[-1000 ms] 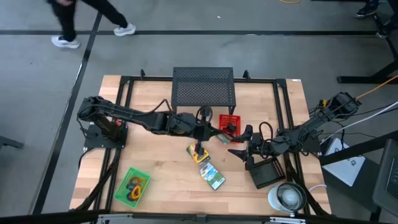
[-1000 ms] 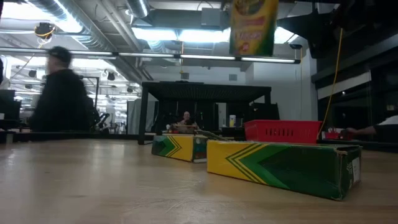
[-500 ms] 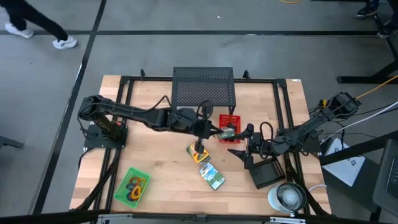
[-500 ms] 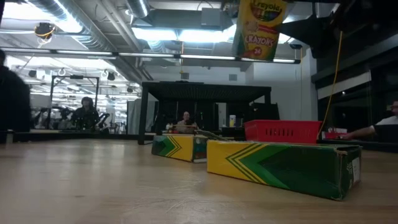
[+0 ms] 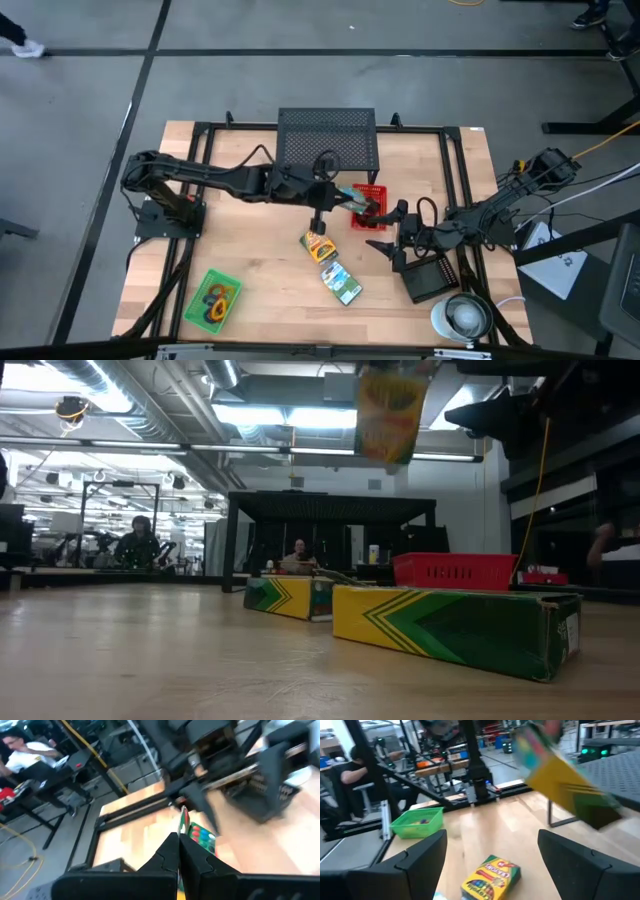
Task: Pick & Place Office Desk Supplies
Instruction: Put the crayon box into the black bin
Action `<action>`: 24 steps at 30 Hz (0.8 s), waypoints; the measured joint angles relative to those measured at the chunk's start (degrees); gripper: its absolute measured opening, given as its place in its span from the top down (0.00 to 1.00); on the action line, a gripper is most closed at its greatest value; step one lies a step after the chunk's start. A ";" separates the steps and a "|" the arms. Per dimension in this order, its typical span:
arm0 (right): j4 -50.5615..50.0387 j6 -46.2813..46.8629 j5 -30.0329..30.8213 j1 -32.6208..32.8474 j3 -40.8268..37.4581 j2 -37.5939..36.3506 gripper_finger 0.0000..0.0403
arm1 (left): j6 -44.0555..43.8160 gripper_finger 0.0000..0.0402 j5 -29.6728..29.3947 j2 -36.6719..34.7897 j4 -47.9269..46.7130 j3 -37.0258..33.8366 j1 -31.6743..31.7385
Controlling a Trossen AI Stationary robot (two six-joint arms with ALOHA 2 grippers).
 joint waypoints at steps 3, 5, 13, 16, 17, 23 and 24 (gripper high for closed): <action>-0.34 -0.39 1.40 0.00 0.00 0.00 0.22 | -0.69 0.99 1.46 -0.20 0.37 0.09 -0.59; -0.27 -0.55 1.85 0.00 0.00 0.00 0.22 | -0.89 1.00 1.60 -0.25 -0.48 -0.02 -0.97; -0.22 -1.42 2.26 0.00 0.00 0.00 0.22 | -1.13 1.00 1.57 -0.32 0.13 -0.02 -2.54; -0.22 -1.44 2.26 0.00 0.07 0.00 0.22 | -1.42 0.99 2.78 -0.32 1.64 0.00 -2.57; -0.23 -1.44 2.22 0.00 0.29 0.00 0.22 | -1.64 0.99 3.57 -0.32 2.11 0.00 -2.57; -0.21 -3.00 0.75 0.00 2.10 0.00 0.22 | -2.55 1.00 5.71 -0.32 4.83 0.00 -2.59; -0.23 -3.17 0.75 0.00 2.36 0.00 0.22 | -2.74 0.99 5.80 -0.32 4.74 0.00 -2.60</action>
